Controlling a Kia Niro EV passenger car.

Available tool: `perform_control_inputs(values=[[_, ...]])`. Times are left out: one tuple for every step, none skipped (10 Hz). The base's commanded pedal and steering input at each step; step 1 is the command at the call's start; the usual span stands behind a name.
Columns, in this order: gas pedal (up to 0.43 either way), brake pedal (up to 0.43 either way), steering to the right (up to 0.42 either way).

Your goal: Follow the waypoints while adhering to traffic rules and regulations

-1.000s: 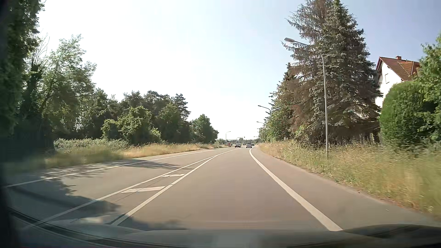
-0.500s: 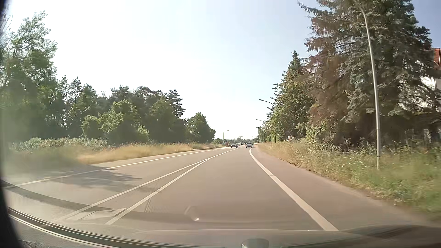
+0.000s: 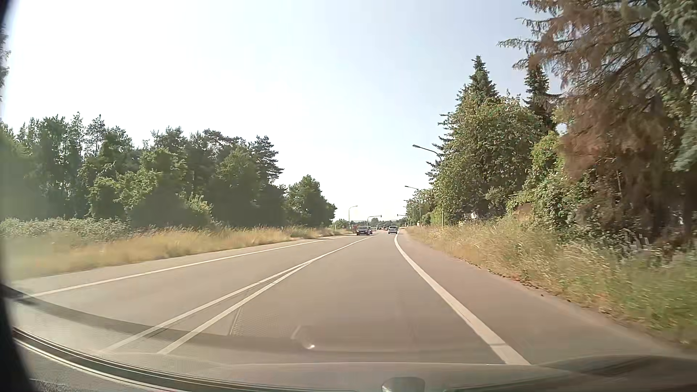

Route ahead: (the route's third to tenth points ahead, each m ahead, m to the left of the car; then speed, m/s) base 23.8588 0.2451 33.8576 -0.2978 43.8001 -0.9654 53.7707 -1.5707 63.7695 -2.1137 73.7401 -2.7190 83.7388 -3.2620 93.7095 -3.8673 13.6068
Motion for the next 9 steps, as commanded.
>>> perform_control_inputs(values=[[0.059,0.030,0.005],[0.059,0.030,0.006],[0.059,0.024,0.005],[0.059,0.030,0.005],[0.059,0.030,0.005],[0.059,0.024,0.005],[0.059,0.030,0.005],[0.059,0.030,0.005],[0.059,0.030,0.005]])
